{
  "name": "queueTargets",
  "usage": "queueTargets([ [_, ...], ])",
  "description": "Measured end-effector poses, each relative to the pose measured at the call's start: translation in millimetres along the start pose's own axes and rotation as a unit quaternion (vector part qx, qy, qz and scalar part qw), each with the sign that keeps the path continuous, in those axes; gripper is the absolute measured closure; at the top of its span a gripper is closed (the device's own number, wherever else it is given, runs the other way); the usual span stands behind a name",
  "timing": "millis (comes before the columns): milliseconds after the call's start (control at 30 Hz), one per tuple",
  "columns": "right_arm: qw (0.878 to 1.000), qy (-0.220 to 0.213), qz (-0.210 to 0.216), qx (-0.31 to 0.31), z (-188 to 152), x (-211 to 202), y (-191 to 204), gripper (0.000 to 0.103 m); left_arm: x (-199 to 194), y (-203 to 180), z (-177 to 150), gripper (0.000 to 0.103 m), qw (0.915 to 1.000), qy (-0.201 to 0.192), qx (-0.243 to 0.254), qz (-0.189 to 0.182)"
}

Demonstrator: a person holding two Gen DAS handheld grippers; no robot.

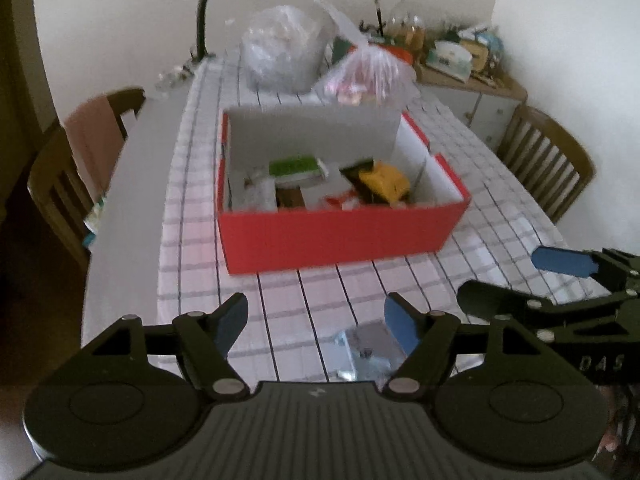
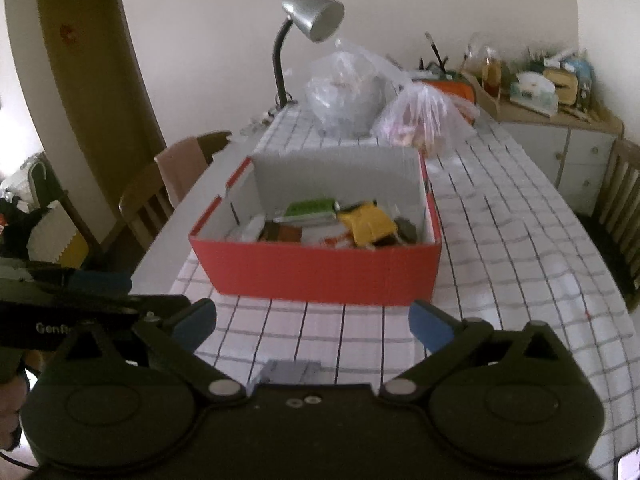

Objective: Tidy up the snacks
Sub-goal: 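Lift both open tools out of the box toward the last packets, then grasp the dark foil packet with the left gripper while the right grasps the light blue packet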

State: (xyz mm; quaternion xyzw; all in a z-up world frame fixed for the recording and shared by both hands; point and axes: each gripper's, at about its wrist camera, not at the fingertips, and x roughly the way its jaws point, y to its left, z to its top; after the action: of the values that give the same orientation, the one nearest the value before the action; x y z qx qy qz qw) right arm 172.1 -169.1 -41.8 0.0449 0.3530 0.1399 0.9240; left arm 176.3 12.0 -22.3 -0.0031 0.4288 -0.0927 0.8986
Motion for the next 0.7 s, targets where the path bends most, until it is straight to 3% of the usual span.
queueTargets([
  [333,0.998,0.067,-0.003,0.018,-17,42,1,0.001,25,18,-43,0.028,0.9988,0.047,-0.014,0.010],
  [700,0.991,0.136,-0.004,-0.014,-38,101,30,0.011,29,18,-69,0.028,0.9981,0.059,-0.005,0.015],
])
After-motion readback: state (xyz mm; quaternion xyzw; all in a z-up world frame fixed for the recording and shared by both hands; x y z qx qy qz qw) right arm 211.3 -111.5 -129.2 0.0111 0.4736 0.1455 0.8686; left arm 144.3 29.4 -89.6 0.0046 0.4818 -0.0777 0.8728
